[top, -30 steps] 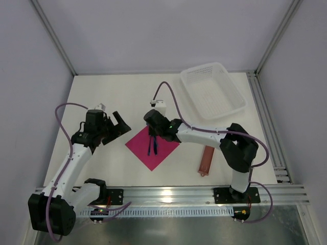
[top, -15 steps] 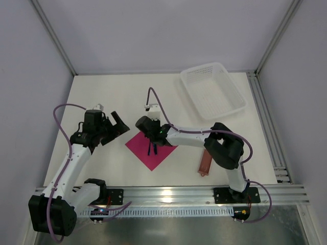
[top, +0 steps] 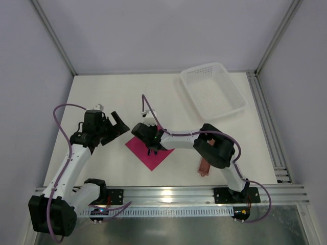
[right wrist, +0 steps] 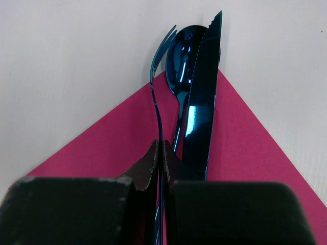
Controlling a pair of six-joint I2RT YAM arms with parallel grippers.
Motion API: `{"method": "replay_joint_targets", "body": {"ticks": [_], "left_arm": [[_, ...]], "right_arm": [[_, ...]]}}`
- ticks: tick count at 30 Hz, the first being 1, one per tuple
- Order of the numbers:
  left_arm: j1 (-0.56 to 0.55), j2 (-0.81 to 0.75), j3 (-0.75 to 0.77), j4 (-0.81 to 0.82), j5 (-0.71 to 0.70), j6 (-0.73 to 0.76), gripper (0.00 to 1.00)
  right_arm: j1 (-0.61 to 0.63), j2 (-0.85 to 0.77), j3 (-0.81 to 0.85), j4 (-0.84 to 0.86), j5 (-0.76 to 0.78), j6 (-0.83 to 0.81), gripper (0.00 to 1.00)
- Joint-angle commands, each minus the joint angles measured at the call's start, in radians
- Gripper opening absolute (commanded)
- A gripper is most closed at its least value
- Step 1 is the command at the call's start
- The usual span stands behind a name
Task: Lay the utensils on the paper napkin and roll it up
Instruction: Place the utensils on the napkin.
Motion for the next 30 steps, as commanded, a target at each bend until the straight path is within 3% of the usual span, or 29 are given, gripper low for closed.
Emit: {"method": "replay_joint_targets", "body": {"ticks": [1, 8, 18, 21, 22, 23, 24, 25, 29, 30], "left_arm": [[0.005, -0.013, 0.008, 0.003, 0.015, 0.003, 0.98], [0.007, 0.002, 0.008, 0.014, 0.035, 0.001, 0.98], [0.007, -0.008, 0.000, 0.022, 0.047, 0.007, 0.98], [0.007, 0.028, -0.004, 0.043, 0.092, 0.021, 0.91], [0.007, 0.042, -0.003, 0.051, 0.115, 0.024, 0.86], [0.007, 0.056, -0.003, 0.077, 0.141, 0.026, 0.65], [0.005, 0.083, -0.006, 0.092, 0.197, 0.024, 0.52], [0.007, 0.097, -0.010, 0.110, 0.216, 0.023, 0.33], [-0.012, 0.188, -0.013, 0.172, 0.274, 0.003, 0.03], [-0.021, 0.206, -0.009, 0.175, 0.273, 0.001, 0.00]], "right_arm": [[0.015, 0.009, 0.051, 0.038, 0.076, 0.028, 0.05], [0.022, 0.013, 0.052, 0.017, 0.102, 0.054, 0.10], [0.022, 0.010, 0.068, -0.015, 0.093, 0.045, 0.10], [0.019, -0.037, 0.078, -0.031, 0.001, -0.014, 0.10], [0.015, -0.053, 0.077, -0.034, -0.033, -0.030, 0.10], [0.007, -0.085, 0.080, -0.051, -0.112, -0.038, 0.10], [-0.002, -0.103, 0.075, -0.098, -0.134, -0.025, 0.10], [-0.010, -0.123, 0.059, -0.101, -0.157, -0.025, 0.09], [-0.043, -0.301, -0.134, -0.078, -0.292, -0.011, 0.09], [-0.053, -0.335, -0.170, -0.069, -0.312, -0.012, 0.09]]}}
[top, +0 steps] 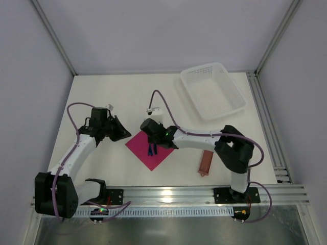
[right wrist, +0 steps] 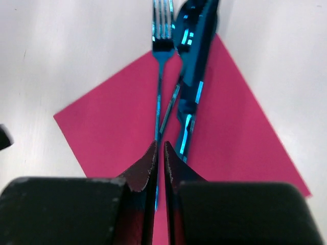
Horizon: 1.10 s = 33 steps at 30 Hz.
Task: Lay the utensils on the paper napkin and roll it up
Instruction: Place the utensils on the napkin, then adjust the napkin at the center of the board.
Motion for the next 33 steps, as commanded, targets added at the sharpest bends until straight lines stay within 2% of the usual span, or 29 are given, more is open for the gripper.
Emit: {"method": "replay_joint_targets", "body": {"ticks": [1, 5, 12, 17, 33], "left_arm": [[-0.037, 0.079, 0.006, 0.087, 0.068, -0.003, 0.00], [-0.080, 0.163, 0.023, 0.138, 0.030, -0.037, 0.00], [-0.126, 0.321, 0.097, 0.185, -0.024, -0.053, 0.00], [-0.140, 0.407, 0.147, 0.198, -0.045, -0.056, 0.00], [-0.208, 0.539, 0.196, 0.212, -0.104, -0.071, 0.00]], "right_arm": [[-0.047, -0.189, -0.123, 0.003, -0.113, 0.002, 0.09], [-0.101, -0.289, -0.299, 0.054, -0.175, -0.016, 0.09], [-0.176, -0.315, -0.434, 0.178, -0.245, -0.041, 0.06], [-0.184, -0.291, -0.450, 0.194, -0.245, -0.061, 0.06], [-0.192, -0.265, -0.483, 0.189, -0.225, -0.070, 0.04]]}}
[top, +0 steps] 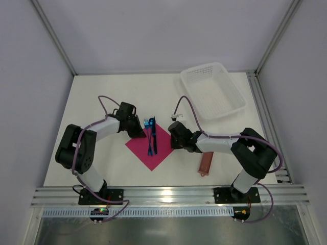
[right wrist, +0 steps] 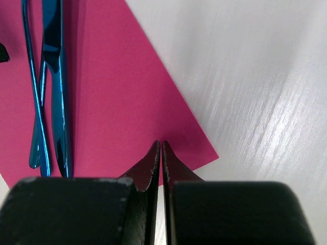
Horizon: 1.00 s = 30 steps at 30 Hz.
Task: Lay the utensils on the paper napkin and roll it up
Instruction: Adjust the napkin at the center of the board.
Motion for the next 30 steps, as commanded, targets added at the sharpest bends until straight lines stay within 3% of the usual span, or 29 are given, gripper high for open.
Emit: {"method": "replay_joint_targets", "body": {"ticks": [1, 30], "left_arm": [[-0.008, 0.022, 0.043, 0.034, -0.029, -0.013, 0.00], [-0.062, 0.034, 0.051, 0.069, -0.062, -0.016, 0.00]], "right_arm": [[-0.004, 0.010, -0.004, 0.033, 0.017, -0.021, 0.04], [-0.030, -0.001, -0.033, 0.016, 0.049, -0.042, 0.04]]}}
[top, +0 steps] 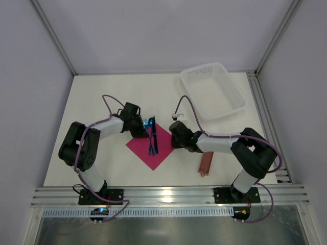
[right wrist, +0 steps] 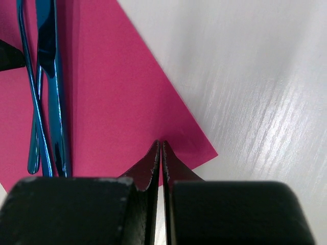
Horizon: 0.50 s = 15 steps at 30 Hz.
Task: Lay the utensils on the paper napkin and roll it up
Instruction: Adjust the napkin at the center of the board.
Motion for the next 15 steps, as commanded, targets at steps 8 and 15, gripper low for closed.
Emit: {"method": "replay_joint_targets", "body": {"ticks": [8, 15], "left_arm": [[-0.014, -0.142, -0.010, -0.053, -0.119, 0.000, 0.00], [-0.013, -0.317, -0.025, -0.133, -0.173, 0.010, 0.00]], "right_arm": [[-0.023, -0.054, -0.008, -0.067, 0.093, -0.074, 0.04], [-0.039, -0.183, -0.012, -0.186, 0.070, -0.023, 0.04]]}}
